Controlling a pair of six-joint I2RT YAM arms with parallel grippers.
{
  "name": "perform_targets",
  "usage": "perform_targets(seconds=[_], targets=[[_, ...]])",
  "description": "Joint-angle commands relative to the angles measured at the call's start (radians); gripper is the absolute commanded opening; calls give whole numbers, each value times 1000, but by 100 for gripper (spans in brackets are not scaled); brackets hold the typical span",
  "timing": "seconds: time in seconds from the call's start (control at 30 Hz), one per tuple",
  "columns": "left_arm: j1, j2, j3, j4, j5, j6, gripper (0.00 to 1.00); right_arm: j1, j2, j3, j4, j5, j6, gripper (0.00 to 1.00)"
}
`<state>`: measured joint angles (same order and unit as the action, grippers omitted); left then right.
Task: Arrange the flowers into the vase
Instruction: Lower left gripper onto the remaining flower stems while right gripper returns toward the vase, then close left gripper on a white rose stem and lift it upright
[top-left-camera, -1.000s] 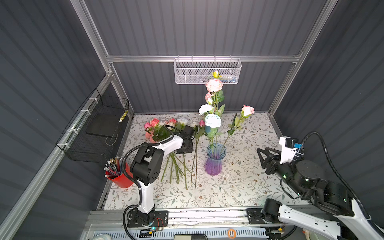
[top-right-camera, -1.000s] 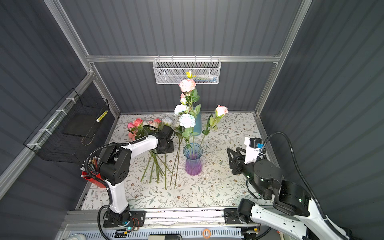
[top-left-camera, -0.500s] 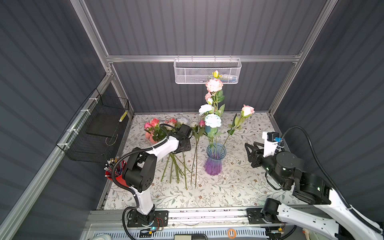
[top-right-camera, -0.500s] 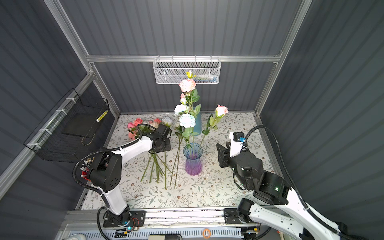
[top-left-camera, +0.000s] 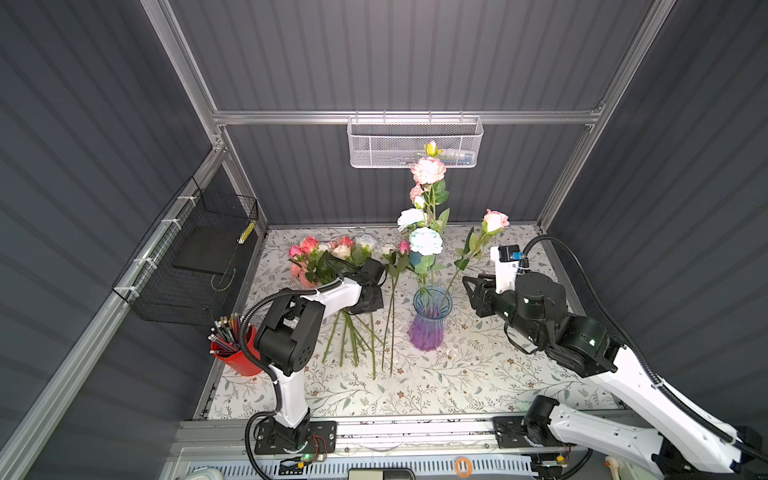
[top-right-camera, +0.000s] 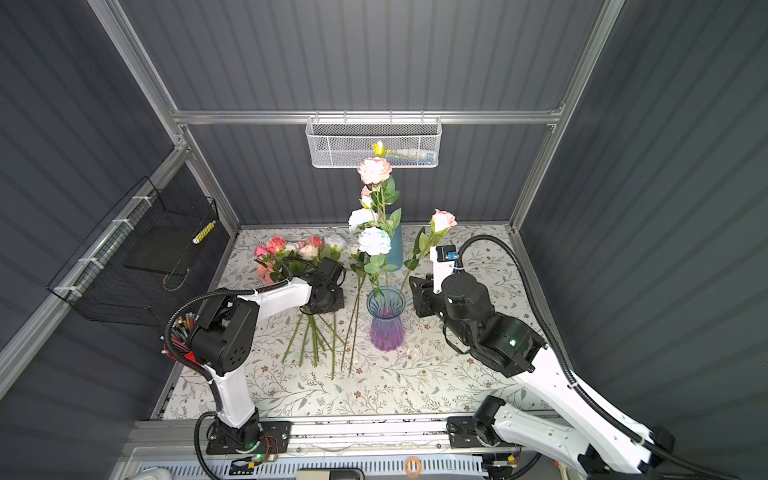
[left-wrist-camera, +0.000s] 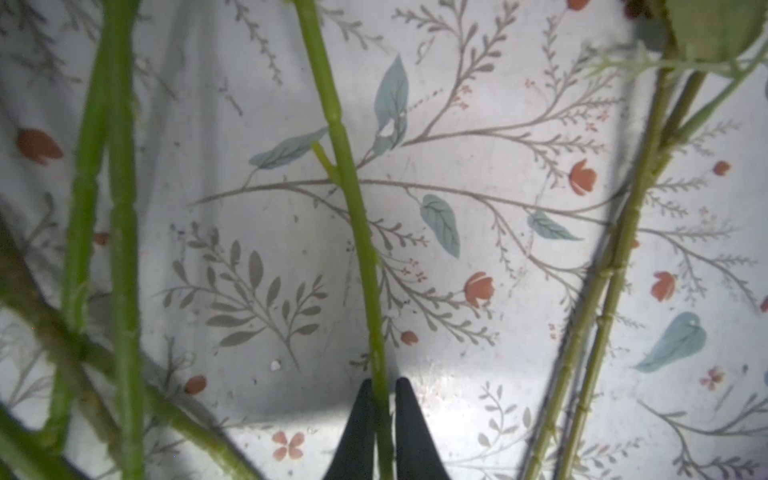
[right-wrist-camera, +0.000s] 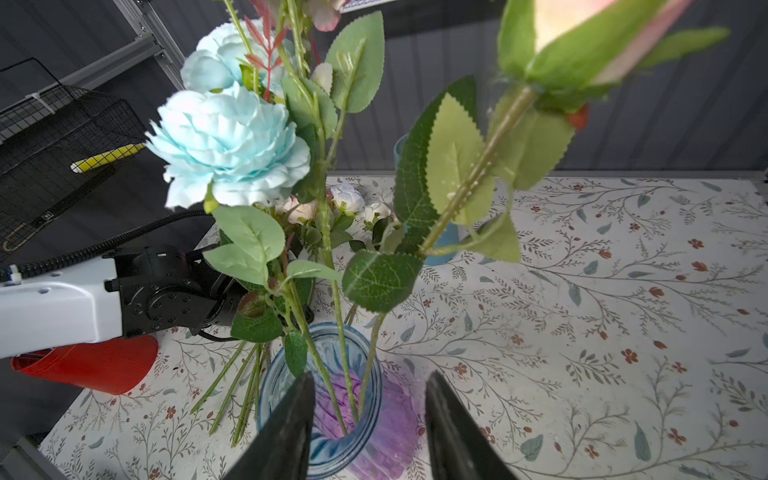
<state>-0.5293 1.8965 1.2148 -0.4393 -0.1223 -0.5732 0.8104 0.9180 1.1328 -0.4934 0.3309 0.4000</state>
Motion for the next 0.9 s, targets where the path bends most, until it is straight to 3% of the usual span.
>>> perform_targets(seconds=[0.0, 0.27, 0.53, 0.63, 0.73, 0.87], targets=[[0, -27, -3, 15, 41, 36, 4, -7, 21, 73, -4, -33, -27, 46], [-1, -106, 91, -73, -17, 66, 0, -7, 41, 121, 18, 15, -28, 47], [-1, -322, 190, -153, -55, 140, 0, -7, 37, 156, -16, -43, 0, 48], [-1, -403, 233, -185, -15, 164, 0, -7, 27, 171, -21, -65, 10, 48], [-3, -562, 94, -108, 33, 183, 0, -5, 30, 211, -39, -141, 20, 49], [-17, -885, -159, 93, 99, 214, 0, -1, 48, 258, -81, -213, 53, 51]])
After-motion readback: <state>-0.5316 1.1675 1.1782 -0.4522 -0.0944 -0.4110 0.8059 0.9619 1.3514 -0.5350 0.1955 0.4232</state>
